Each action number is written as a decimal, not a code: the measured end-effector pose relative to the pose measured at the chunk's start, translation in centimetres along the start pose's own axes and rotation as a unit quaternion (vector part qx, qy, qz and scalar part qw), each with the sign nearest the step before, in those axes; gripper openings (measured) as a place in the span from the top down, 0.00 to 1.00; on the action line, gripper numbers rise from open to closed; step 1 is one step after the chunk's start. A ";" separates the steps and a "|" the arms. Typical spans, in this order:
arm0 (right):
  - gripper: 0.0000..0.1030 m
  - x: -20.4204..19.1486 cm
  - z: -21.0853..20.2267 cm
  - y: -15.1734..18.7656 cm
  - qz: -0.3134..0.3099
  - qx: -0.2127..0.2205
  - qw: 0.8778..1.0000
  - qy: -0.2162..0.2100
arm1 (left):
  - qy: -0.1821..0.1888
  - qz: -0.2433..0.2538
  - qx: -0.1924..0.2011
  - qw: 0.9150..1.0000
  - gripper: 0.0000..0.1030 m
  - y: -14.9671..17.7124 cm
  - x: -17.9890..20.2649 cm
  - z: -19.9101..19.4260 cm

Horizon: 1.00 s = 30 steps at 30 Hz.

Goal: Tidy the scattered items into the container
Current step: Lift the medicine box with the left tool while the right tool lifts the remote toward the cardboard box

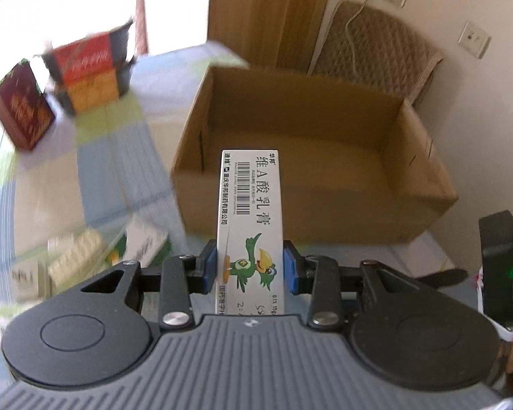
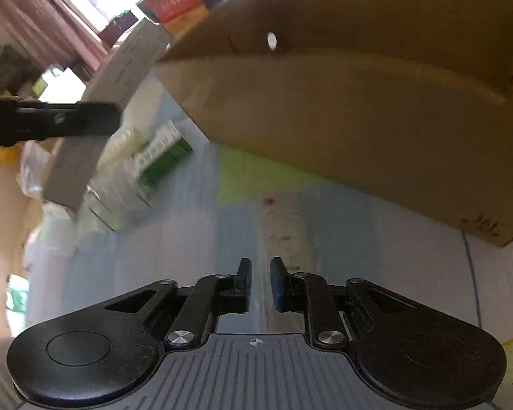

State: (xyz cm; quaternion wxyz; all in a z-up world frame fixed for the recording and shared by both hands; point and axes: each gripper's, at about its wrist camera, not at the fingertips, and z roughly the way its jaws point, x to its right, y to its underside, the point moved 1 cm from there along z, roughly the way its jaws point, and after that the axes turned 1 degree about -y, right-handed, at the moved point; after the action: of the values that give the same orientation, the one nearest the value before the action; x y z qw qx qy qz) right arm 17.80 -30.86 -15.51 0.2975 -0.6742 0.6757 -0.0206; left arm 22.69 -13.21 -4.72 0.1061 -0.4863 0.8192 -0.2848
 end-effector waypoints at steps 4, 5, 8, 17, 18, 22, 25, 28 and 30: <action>0.15 -0.8 -0.9 0.1 -0.018 0.034 0.999 0.031 | -0.004 -0.017 -0.011 1.000 0.68 1.7 -1.2 0.0; 0.15 -0.9 -1.1 0.1 -0.032 0.038 0.998 0.035 | -0.005 -0.019 -0.012 1.000 0.68 2.0 -1.4 -0.2; 0.18 -1.2 0.1 0.8 -0.037 0.011 0.998 0.055 | -0.006 -0.023 -0.011 1.000 0.68 2.4 -1.8 -0.3; 0.55 -4.0 3.7 3.1 -0.141 -0.022 0.980 0.137 | -0.002 -0.027 -0.021 0.999 0.68 3.4 -2.0 0.2; 0.59 -4.2 3.6 3.1 -0.144 -0.026 0.980 0.133 | -0.001 -0.027 -0.023 0.999 0.68 3.5 -2.0 0.3; 0.61 -4.0 2.8 3.8 -0.122 -0.043 0.985 0.112 | 0.000 -0.027 -0.029 0.999 0.68 4.0 -1.9 0.4; 0.61 -2.7 1.7 3.6 -0.041 -0.056 0.996 0.050 | 0.000 -0.026 -0.031 0.999 0.68 4.1 -2.0 0.2; 0.82 -2.2 -0.8 2.8 0.008 -0.044 0.999 -0.005 | -0.002 -0.027 -0.031 0.999 0.68 4.1 -2.2 0.0; 0.82 -1.9 -2.7 2.2 0.038 -0.038 0.998 -0.039 | -0.003 -0.028 -0.028 0.999 0.68 3.8 -2.3 -0.2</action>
State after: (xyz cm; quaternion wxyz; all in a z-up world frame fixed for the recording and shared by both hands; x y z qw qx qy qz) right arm 14.49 -29.89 -13.53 0.2982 -0.6589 0.6893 0.0429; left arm 21.01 -9.75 -6.98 0.0870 -0.5131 0.8123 -0.2632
